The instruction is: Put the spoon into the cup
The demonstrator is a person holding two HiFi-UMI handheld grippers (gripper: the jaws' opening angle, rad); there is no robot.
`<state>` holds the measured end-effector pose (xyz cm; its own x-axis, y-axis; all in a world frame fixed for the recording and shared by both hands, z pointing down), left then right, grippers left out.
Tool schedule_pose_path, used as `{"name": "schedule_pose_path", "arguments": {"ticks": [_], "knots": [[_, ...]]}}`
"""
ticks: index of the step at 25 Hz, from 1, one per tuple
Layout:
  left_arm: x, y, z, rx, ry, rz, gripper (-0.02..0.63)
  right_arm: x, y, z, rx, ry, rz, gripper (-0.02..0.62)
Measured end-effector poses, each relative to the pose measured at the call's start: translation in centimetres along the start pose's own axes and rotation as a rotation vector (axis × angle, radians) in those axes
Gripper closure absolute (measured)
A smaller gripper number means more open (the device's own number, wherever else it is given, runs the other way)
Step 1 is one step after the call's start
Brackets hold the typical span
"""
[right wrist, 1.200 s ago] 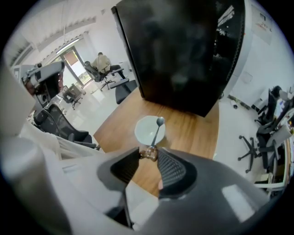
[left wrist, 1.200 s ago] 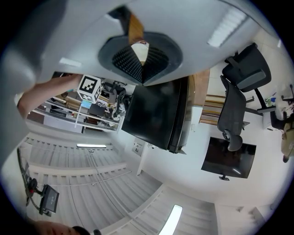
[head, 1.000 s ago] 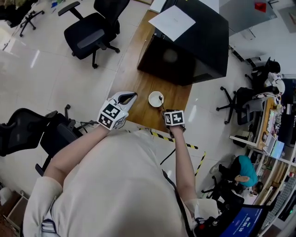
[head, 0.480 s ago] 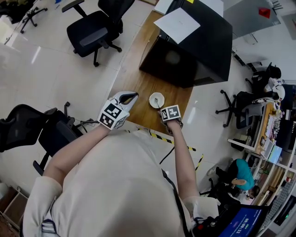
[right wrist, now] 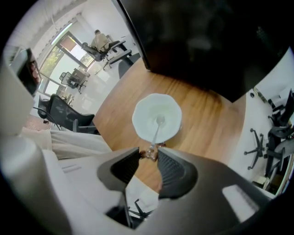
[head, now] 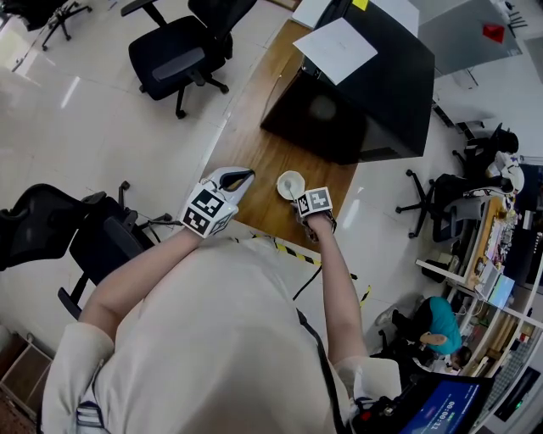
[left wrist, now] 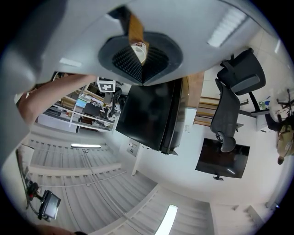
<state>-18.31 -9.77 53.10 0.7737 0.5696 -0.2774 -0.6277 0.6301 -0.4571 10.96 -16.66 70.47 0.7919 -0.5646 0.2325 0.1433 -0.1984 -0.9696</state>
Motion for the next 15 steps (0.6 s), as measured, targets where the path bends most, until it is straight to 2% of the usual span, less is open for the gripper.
{"name": "schedule_pose_path", "arguments": {"ticks": [9, 15], "knots": [[-0.44, 0.28, 0.23, 0.005, 0.013, -0.011, 0.601, 0.24, -0.70, -0.82, -0.021, -0.021, -0.025, 0.468], [-0.51, 0.53, 0.38, 0.004, 0.014, -0.005, 0.601, 0.27, -0.80, -0.65, 0.000, -0.046, -0.023, 0.466]]}}
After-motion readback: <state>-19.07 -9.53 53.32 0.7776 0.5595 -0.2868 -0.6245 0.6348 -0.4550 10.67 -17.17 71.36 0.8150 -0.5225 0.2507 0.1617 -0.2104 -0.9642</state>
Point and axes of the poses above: the fingertips, and each gripper's own axes: y backward along the fingers, x to its right, z out of its underside, the point moved 10 cm from there along y, backward along the fingers, and after that the axes turned 7 degrees about -x, right-handed, at the moved point
